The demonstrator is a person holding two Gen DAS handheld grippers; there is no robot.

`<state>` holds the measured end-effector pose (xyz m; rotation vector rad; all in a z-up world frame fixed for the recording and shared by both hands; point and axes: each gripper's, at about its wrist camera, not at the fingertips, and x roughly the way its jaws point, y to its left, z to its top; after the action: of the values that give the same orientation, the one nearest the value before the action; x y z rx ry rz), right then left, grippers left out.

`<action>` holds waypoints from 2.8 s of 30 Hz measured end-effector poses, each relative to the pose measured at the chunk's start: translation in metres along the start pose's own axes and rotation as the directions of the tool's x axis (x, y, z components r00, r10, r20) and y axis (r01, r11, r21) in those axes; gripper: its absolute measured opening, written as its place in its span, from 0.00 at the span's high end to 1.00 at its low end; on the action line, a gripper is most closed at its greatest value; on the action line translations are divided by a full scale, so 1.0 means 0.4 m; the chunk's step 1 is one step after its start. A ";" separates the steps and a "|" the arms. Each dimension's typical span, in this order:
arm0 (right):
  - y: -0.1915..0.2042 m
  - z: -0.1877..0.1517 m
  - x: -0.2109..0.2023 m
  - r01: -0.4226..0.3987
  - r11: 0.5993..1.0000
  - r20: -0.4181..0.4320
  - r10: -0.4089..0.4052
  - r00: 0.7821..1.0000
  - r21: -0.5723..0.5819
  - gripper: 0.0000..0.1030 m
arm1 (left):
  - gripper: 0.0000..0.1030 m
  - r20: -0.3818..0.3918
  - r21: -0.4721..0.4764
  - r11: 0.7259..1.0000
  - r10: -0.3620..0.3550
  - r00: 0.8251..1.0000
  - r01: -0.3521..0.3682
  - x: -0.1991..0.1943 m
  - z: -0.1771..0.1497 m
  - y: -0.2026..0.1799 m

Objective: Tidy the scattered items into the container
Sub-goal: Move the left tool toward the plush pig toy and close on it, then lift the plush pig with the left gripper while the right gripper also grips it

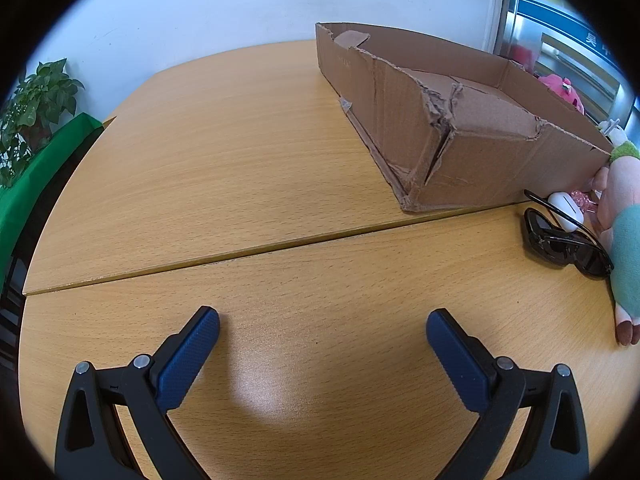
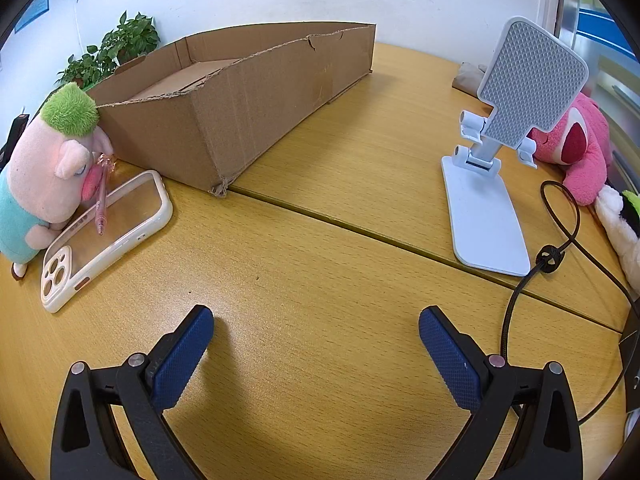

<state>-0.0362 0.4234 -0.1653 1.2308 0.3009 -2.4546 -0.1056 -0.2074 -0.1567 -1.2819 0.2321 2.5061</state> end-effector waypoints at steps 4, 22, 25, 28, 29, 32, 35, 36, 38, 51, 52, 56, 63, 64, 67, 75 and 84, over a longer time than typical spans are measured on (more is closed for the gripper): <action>0.021 0.004 -0.002 0.040 0.998 -0.003 -0.040 0.999 0.053 0.00 | 0.00 -0.003 -0.081 0.995 0.065 0.998 -0.065 -0.010 -0.014 -0.017; 0.115 -0.027 -0.021 0.175 0.951 -0.028 -0.174 0.984 0.253 0.00 | 0.01 0.070 -0.078 0.971 -0.219 0.973 0.224 -0.150 -0.050 -0.334; 0.119 -0.026 -0.019 0.175 0.951 -0.028 -0.173 0.984 0.253 0.00 | 0.01 0.155 0.000 0.941 -0.334 0.930 0.338 -0.229 -0.012 -0.427; 0.121 -0.018 -0.013 0.174 0.951 -0.028 -0.172 0.985 0.254 0.00 | 0.01 0.166 0.061 0.921 -0.389 0.906 0.384 -0.255 0.019 -0.510; 0.122 -0.018 -0.013 0.174 0.951 -0.028 -0.173 0.985 0.254 0.00 | 0.01 0.159 0.064 0.913 -0.407 0.900 0.402 -0.248 0.030 -0.531; 0.122 -0.020 -0.014 0.174 0.951 -0.028 -0.172 0.985 0.254 0.00 | 0.02 0.090 0.058 0.911 -0.412 0.907 0.408 -0.201 0.027 -0.600; 0.123 -0.023 -0.016 0.174 0.951 -0.028 -0.173 0.985 0.254 0.00 | 0.06 0.027 0.032 0.909 -0.417 0.909 0.416 -0.151 0.015 -0.642; 0.123 -0.023 -0.017 0.175 0.951 -0.028 -0.173 0.984 0.255 0.00 | 0.10 0.007 -0.008 0.890 -0.456 0.890 0.456 -0.138 0.011 -0.642; 0.123 -0.021 -0.013 0.175 0.951 -0.029 -0.174 0.984 0.256 0.00 | 0.12 -0.021 -0.047 0.878 -0.477 0.878 0.476 -0.118 -0.001 -0.640; 0.139 -0.016 -0.016 0.233 0.912 -0.094 -0.213 0.972 0.337 0.00 | 0.13 -0.058 -0.008 0.911 -0.411 0.910 0.411 -0.104 -0.042 -0.700; 0.144 -0.011 -0.020 0.222 0.908 -0.106 -0.197 0.975 0.356 0.00 | 0.13 -0.056 -0.001 0.916 -0.401 0.914 0.402 -0.105 -0.042 -0.702; 0.186 0.023 -0.115 0.021 0.891 0.076 -0.063 0.995 0.453 0.01 | 0.15 -0.045 0.040 0.932 -0.360 0.932 0.361 -0.108 -0.050 -0.710; 0.356 0.154 -0.193 -0.241 0.893 0.290 0.133 0.948 0.379 0.00 | 0.16 -0.012 0.089 0.949 -0.301 0.953 0.301 -0.107 -0.067 -0.719; 0.382 0.172 -0.172 -0.231 0.901 0.274 0.132 0.953 0.367 0.00 | 0.16 -0.003 0.103 0.955 -0.279 0.960 0.278 -0.107 -0.071 -0.724; 0.435 0.210 -0.086 -0.184 0.914 0.205 0.114 0.972 0.362 0.00 | 0.17 0.013 0.141 0.967 -0.216 0.976 0.212 -0.109 -0.080 -0.746; 0.446 0.202 0.002 -0.292 0.863 0.218 0.218 0.951 0.413 0.13 | 0.16 0.019 0.117 0.966 -0.235 0.972 0.231 -0.115 -0.074 -0.729; 0.460 0.179 -0.013 -0.310 0.860 0.242 0.226 0.944 0.406 0.25 | 0.17 0.023 0.104 0.963 -0.251 0.968 0.248 -0.118 -0.066 -0.717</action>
<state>-0.0075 0.2329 -0.1226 1.0983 -0.4777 -2.4306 0.0407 0.0441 -0.1342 -1.1478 0.1735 2.2723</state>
